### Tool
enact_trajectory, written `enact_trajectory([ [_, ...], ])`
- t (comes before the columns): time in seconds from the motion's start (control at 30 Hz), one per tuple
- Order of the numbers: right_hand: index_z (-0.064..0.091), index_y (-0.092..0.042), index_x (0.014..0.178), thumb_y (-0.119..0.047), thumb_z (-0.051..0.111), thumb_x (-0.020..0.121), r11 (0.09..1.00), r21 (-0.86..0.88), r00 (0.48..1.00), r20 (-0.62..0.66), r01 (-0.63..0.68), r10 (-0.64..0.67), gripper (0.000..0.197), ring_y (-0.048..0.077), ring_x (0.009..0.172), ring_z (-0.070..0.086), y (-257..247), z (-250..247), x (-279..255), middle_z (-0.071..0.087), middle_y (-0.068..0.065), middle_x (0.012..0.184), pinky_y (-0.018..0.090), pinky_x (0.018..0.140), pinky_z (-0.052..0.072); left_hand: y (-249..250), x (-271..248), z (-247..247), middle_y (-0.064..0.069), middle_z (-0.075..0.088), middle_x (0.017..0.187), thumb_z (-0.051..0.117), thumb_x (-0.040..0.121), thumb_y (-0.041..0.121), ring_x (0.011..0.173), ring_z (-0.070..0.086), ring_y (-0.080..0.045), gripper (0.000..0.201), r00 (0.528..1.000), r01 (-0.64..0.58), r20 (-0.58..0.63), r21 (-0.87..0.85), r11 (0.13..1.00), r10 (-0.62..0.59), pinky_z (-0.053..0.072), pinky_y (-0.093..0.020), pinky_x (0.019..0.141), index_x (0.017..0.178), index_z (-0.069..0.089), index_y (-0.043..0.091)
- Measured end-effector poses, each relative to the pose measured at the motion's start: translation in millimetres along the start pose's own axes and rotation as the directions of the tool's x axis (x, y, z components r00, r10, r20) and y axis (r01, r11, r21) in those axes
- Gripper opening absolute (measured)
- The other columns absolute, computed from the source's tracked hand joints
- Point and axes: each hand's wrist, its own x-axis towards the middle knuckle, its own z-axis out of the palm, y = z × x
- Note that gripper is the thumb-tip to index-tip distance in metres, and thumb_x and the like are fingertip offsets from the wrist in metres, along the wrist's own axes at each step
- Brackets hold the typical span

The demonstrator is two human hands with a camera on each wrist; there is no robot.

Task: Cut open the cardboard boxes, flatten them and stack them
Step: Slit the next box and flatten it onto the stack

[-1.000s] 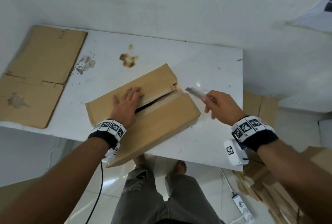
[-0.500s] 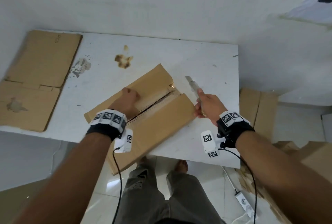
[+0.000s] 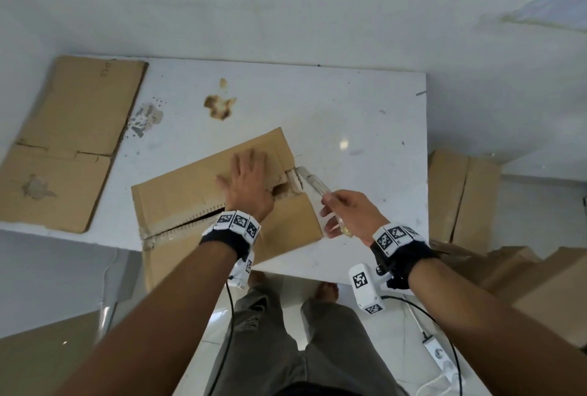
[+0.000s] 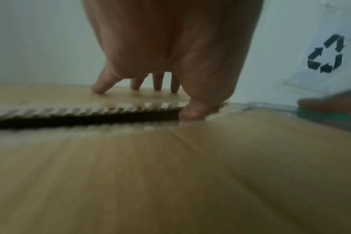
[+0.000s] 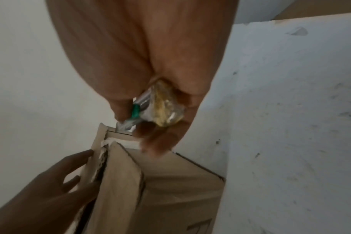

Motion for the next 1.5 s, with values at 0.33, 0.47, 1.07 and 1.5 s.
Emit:
enact_trajectory([
  [0.33,0.072,-0.005,0.089,-0.045,0.063,0.097,0.963,-0.254,0.989,-0.09,0.092,-0.119,0.042,0.016,0.05,0.047,-32.5,-15.0,13.2,0.059,0.002,0.067,0.025,0.044,0.039,-15.1,-12.1,22.2,0.0,0.008,0.172,0.04,0.109,0.031,0.158,-0.005,-0.032,0.058,0.987,-0.066,-0.157,-0.229,0.971,0.03,-0.011,-0.068,0.119,0.163,0.021,0.021],
  [0.47,0.071,-0.001,0.086,-0.049,0.064,0.095,0.928,-0.353,0.987,-0.061,0.117,-0.148,0.049,0.016,0.049,0.046,-46.1,-6.0,18.7,0.058,0.003,0.064,0.024,0.043,0.039,-13.2,-14.3,31.5,0.002,0.008,0.172,0.034,0.107,0.036,0.158,-0.005,-0.03,0.059,0.98,-0.072,-0.197,-0.256,0.964,0.021,-0.013,-0.067,0.119,0.163,0.022,0.022],
  [1.07,0.061,-0.024,0.108,-0.034,0.061,0.099,0.89,-0.417,0.983,0.058,0.184,-0.176,0.013,0.016,0.06,0.064,-20.0,-39.2,-8.7,0.072,0.002,0.087,0.038,0.061,0.056,-11.8,-46.5,27.4,0.005,0.039,0.15,0.044,0.061,0.103,0.14,0.032,-0.022,0.108,0.989,-0.144,-0.022,-0.072,0.987,0.143,0.02,-0.055,0.122,0.136,0.057,0.025],
  [1.5,0.066,-0.034,0.116,-0.057,0.065,0.089,0.251,-0.799,0.753,0.337,0.547,-0.565,0.035,0.007,0.085,0.057,-43.0,-30.1,-2.4,0.066,-0.017,0.096,0.029,0.078,0.046,-60.5,-43.3,-30.6,0.013,0.056,0.133,0.077,0.052,0.084,0.13,0.048,-0.011,0.092,0.976,-0.216,-0.084,-0.318,0.923,0.199,0.012,-0.048,0.126,0.121,0.058,0.027],
])
